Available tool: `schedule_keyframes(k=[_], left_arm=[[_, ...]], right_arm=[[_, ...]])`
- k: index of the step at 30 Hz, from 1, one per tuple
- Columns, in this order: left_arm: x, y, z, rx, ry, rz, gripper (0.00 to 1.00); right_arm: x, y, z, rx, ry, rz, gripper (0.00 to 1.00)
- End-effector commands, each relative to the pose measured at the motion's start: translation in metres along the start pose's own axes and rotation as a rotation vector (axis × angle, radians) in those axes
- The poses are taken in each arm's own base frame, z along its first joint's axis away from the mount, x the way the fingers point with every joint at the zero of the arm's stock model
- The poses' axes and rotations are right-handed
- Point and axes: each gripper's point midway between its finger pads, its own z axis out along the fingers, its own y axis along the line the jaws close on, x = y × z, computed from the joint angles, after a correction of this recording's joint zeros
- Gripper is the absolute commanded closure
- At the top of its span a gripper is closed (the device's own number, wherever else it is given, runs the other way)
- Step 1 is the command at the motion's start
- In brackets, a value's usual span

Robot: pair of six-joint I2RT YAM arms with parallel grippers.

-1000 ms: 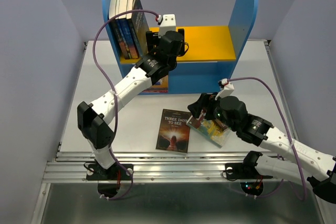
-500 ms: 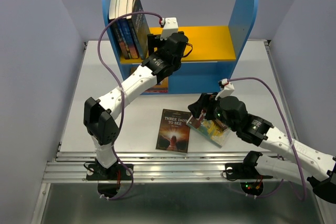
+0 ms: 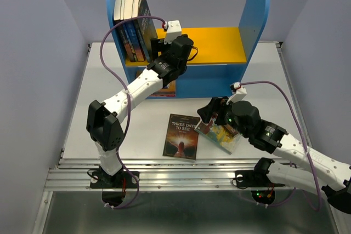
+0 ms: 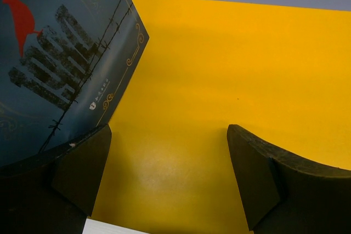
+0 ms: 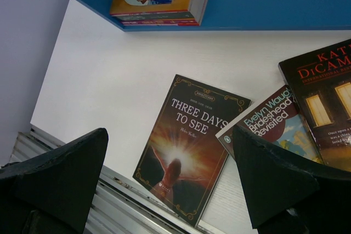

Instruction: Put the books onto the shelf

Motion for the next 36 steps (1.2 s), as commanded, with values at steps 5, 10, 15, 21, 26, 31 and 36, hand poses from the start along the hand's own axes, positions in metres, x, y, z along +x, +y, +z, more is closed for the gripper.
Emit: schedule_keyframes(k=[5,10,15,21,26,31,36], left_arm=[[-0.023,0.017,-0.002,-0.022,-0.061,-0.101,0.01],[-0.021,0.024,0.002,-0.039,-0.065,-0.117,0.01],[-0.025,0.035,0.003,-0.069,-0.083,-0.125,0.01],[-0.030,0.039,0.003,-0.079,-0.099,-0.121,0.01],[-0.034,0.045,0.003,-0.095,-0.116,-0.124,0.01],[-0.036,0.047,0.004,-0.086,-0.118,-0.134,0.01],[-0.039,0.047,0.003,-0.083,-0.123,-0.157,0.01]], right_arm=[[-0.003,-0.004,0.001,0.019,-0.016,0.005,0.00],[-0.002,-0.004,0.002,0.020,-0.013,0.004,0.00],[-0.004,-0.004,0.001,0.018,-0.020,0.007,0.00],[-0.002,-0.004,0.002,0.019,-0.012,0.010,0.00],[-0.002,-0.003,0.001,0.016,-0.013,0.011,0.00],[-0.002,-0.004,0.001,0.015,-0.014,0.016,0.00],[-0.001,-0.004,0.002,0.021,-0.009,0.014,0.00]])
